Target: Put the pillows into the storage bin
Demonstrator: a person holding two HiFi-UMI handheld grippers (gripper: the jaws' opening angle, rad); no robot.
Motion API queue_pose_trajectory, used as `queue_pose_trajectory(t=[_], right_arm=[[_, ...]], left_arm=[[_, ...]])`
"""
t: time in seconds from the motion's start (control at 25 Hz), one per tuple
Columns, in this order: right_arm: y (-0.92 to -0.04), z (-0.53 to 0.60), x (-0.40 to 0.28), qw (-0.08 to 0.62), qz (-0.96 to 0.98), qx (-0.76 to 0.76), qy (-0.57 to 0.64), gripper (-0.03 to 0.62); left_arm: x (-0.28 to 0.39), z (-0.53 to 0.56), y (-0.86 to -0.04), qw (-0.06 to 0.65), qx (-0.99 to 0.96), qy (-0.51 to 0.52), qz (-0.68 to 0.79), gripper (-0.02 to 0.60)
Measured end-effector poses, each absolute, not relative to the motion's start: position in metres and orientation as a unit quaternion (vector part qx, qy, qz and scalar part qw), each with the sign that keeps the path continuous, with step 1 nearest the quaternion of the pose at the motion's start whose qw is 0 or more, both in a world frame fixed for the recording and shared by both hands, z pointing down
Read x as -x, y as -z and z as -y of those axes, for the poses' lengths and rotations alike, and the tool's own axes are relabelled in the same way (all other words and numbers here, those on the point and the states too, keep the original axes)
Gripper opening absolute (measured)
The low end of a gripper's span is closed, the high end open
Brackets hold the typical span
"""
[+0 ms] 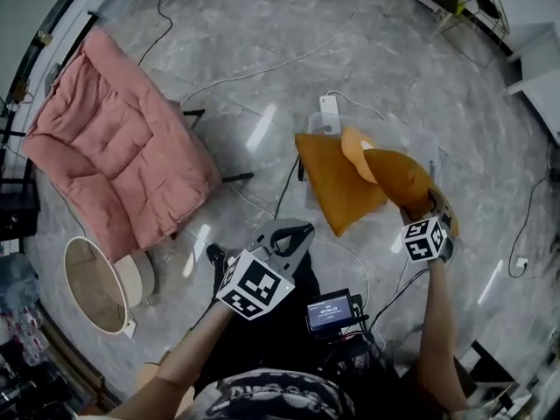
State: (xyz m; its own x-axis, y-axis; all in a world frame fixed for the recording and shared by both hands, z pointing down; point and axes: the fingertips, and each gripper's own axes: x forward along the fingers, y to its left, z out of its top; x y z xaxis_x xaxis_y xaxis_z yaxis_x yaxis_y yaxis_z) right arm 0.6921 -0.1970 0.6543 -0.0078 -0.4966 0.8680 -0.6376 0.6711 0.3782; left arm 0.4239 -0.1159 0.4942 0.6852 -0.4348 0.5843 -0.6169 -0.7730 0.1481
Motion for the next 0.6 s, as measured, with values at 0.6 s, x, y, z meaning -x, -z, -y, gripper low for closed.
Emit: queue_pose_trajectory(t=[0.6], right_arm=[[-0.875,0.145,-0.755,0.688,0.634,-0.331,-0.123,0.364]], left_arm=[[-0.47,0.126,-0.595,0.193,-0.9,-0.325,0.217,0.012]])
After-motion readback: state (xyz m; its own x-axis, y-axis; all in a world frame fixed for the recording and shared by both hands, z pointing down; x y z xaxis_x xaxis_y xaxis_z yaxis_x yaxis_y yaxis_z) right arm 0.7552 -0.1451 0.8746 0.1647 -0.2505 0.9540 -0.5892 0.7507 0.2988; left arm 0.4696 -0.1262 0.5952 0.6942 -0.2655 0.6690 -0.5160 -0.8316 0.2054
